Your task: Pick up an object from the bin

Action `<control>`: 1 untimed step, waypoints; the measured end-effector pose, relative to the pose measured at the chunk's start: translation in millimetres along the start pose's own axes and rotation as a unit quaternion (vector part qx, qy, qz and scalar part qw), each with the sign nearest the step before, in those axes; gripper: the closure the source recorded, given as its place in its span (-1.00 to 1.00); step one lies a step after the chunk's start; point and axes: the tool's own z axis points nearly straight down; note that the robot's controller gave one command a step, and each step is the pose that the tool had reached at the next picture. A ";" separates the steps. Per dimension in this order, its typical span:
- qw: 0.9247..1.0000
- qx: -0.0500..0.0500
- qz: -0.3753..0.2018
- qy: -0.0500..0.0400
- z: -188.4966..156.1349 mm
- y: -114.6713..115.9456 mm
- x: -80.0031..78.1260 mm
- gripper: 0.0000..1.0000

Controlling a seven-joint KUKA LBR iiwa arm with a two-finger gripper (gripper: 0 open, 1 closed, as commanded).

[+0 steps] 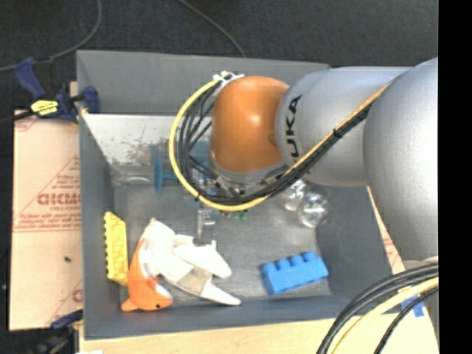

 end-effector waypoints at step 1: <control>0.999 0.000 -0.040 0.001 64.3 -4.9 -22.8 -1.00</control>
Offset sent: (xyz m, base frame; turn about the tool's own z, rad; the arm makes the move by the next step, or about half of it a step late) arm -0.0454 -0.0098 -0.0765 -0.0876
